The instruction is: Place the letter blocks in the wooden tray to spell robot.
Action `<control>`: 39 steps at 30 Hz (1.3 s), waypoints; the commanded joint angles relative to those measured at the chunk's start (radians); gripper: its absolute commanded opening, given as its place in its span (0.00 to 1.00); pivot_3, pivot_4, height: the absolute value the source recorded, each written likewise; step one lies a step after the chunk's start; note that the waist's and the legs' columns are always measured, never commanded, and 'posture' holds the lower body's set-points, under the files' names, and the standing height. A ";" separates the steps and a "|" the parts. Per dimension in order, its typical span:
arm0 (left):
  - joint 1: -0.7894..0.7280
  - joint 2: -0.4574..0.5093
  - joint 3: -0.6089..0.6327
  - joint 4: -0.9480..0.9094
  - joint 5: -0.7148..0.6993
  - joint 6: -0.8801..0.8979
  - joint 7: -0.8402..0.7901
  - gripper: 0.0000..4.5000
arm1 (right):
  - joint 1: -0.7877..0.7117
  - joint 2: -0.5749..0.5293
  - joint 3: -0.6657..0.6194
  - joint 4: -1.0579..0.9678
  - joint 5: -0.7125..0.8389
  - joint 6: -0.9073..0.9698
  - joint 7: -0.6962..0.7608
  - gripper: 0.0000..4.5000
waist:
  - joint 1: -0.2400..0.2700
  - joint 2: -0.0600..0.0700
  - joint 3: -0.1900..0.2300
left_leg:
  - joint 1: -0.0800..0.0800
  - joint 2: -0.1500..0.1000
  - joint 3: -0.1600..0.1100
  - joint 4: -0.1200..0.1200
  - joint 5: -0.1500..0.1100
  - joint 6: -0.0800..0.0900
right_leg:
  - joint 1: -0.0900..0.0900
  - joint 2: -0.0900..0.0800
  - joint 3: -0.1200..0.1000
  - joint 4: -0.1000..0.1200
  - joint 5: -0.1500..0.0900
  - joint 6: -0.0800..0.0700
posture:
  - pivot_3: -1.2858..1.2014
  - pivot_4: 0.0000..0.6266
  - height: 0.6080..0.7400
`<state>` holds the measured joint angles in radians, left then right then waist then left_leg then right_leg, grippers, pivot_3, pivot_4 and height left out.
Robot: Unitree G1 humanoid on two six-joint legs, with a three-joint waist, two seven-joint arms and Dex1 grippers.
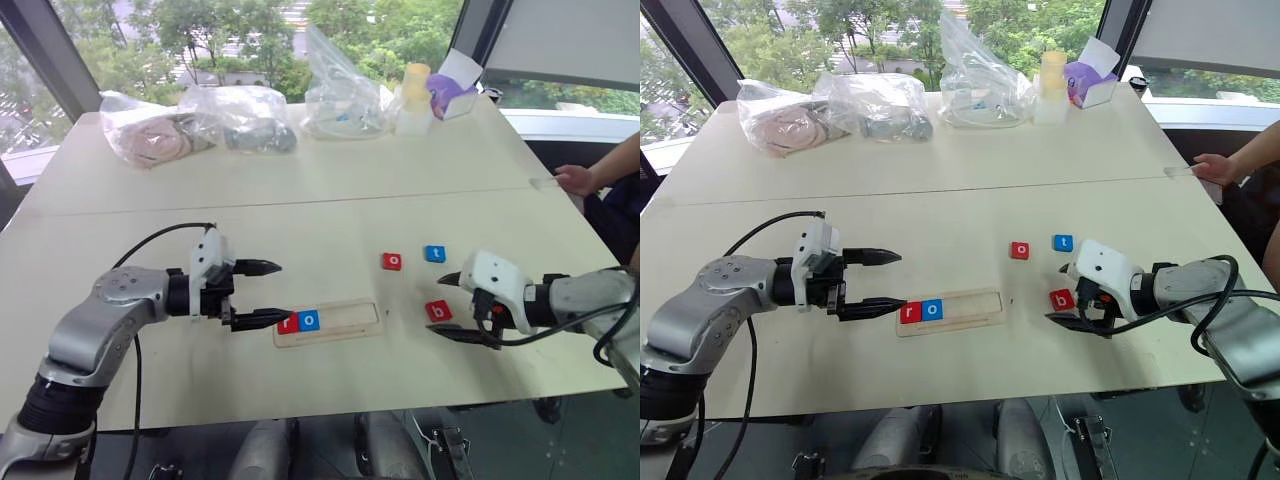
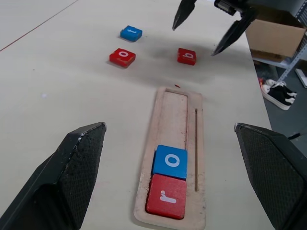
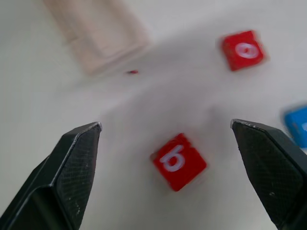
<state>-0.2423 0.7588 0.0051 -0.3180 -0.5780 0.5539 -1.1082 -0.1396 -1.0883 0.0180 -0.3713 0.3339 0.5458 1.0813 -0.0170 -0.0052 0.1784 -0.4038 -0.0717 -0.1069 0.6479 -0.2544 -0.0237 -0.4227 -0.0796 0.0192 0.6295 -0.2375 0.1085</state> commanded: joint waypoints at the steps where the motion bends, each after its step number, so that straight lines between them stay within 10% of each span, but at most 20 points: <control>1: 0.019 0.030 0.064 -0.016 -0.014 -0.026 -0.012 1.00 | -0.064 -0.006 0.058 0.099 -0.071 -0.150 0.080 1.00 | 0.000 0.001 0.001 | 0.000 0.000 0.000 0.000 0.000 0.000 | 0.000 0.000 0.000 0.000 0.000 0.000 | 0.52 0.24 1.00; 13: 0.079 0.041 0.089 -0.080 -0.018 -0.010 0.037 1.00 | -0.192 0.082 0.180 0.473 -0.212 -0.417 0.207 1.00 | 0.006 0.000 0.001 | 0.000 -0.001 0.000 0.000 0.000 -0.001 | -0.001 -0.001 0.001 0.000 0.000 -0.001 | 0.52 0.24 1.00; 21: 0.085 0.039 0.078 -0.076 0.001 -0.026 0.046 1.00 | -0.213 0.116 0.181 0.471 -0.215 -0.431 0.216 0.26 | 0.004 0.000 0.001 | 0.004 0.000 -0.001 0.000 0.000 -0.001 | 0.004 -0.002 0.002 0.000 -0.001 -0.005 | 0.52 0.24 1.00; 39: 0.146 0.056 0.080 -0.128 -0.005 -0.044 0.031 1.00 | -0.464 0.505 0.451 0.199 -0.261 -0.082 0.080 0.25 | 0.007 0.001 0.002 | 0.012 0.000 -0.002 -0.002 0.000 -0.001 | 0.010 -0.002 0.002 -0.001 -0.002 -0.005 | 0.52 0.24 1.00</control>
<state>-0.0935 0.8054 0.0644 -0.4150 -0.5784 0.5215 -1.0803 -0.5804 -0.5872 0.4624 -0.1770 0.0960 0.4728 1.1714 -0.0099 -0.0041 0.1805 -0.3924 -0.0722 -0.1087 0.6455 -0.2544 -0.0249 -0.4128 -0.0814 0.0205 0.6289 -0.2393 0.1035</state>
